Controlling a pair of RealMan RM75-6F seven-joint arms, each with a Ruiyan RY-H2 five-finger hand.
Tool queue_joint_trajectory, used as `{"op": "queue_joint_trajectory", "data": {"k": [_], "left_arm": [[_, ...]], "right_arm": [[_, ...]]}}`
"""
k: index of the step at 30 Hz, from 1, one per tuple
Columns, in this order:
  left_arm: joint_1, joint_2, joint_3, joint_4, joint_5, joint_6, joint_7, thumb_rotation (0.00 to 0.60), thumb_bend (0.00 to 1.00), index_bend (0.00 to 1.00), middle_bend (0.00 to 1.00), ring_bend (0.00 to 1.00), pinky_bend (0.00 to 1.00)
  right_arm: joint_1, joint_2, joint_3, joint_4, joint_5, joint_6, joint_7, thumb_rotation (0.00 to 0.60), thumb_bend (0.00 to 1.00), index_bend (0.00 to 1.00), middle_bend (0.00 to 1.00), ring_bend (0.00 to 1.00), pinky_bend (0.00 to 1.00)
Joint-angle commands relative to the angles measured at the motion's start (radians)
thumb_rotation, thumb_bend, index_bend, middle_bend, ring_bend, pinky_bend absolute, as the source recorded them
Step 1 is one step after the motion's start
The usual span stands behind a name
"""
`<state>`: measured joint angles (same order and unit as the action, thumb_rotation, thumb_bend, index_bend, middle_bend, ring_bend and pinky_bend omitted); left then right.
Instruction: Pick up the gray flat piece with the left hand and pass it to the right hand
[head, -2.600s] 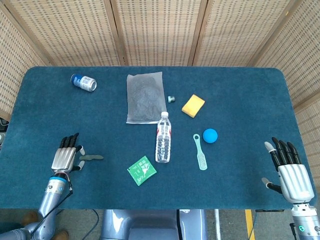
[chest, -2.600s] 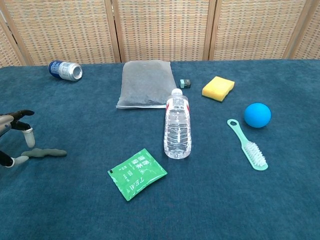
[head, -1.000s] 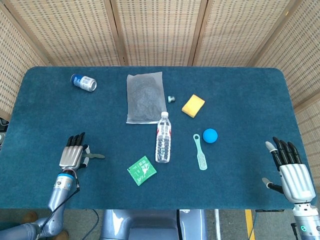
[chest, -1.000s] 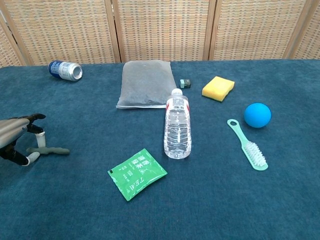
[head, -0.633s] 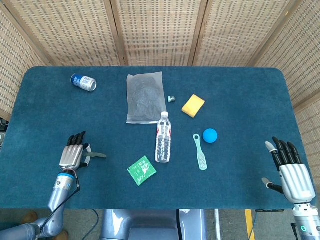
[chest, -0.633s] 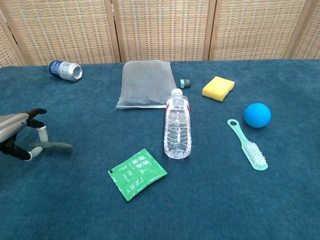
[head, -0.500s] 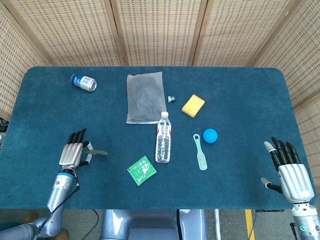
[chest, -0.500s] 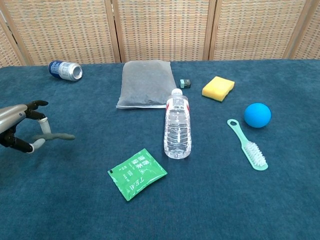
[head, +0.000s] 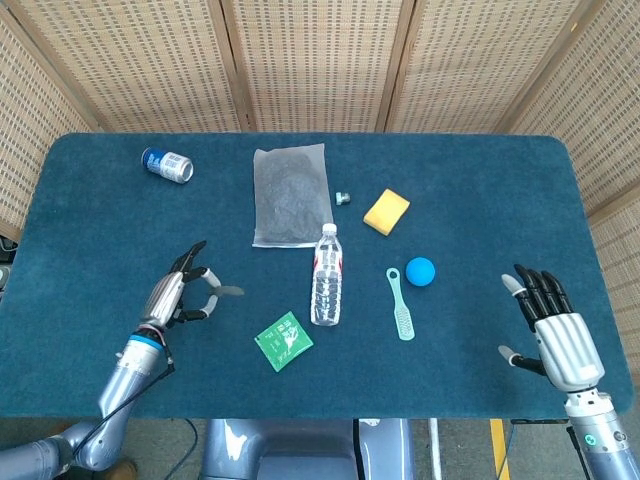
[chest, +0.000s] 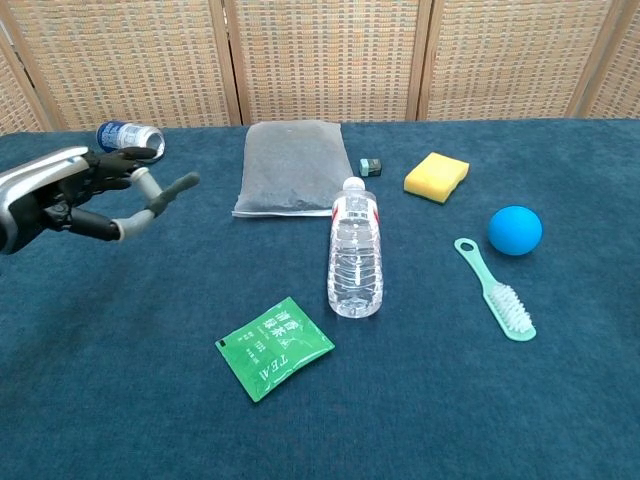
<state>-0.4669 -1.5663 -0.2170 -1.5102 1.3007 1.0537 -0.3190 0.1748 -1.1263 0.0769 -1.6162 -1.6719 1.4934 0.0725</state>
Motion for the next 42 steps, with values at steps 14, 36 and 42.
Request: {"op": "queue_joint_trajectory", "data": {"k": [14,36,42], "left_arm": [[-0.242,-0.173,-0.142,-0.046,-0.089,-0.193,-0.116,0.600,0.45,0.78,0.00,0.00,0.00],[-0.354,-0.282,-0.201,-0.026,-0.271,-0.228,-0.023,0.600,0.45,0.78,0.00,0.00,0.00],[-0.363,-0.290,-0.204,-0.018,-0.276,-0.236,-0.036,0.600,0.45,0.78,0.00,0.00,0.00]], "right_arm": [[0.268,0.122,0.095,-0.168,0.039,-0.306,0.230,0.600,0.00,0.25,0.00,0.00,0.00],[0.448,0.097,0.165,-0.266,0.224,-0.510,0.155,0.600,0.24,0.43,0.00,0.00,0.00],[0.476,0.059,0.175,-0.274,0.283,-0.521,0.074,0.600,0.29,0.48,0.00,0.00,0.00]]}}
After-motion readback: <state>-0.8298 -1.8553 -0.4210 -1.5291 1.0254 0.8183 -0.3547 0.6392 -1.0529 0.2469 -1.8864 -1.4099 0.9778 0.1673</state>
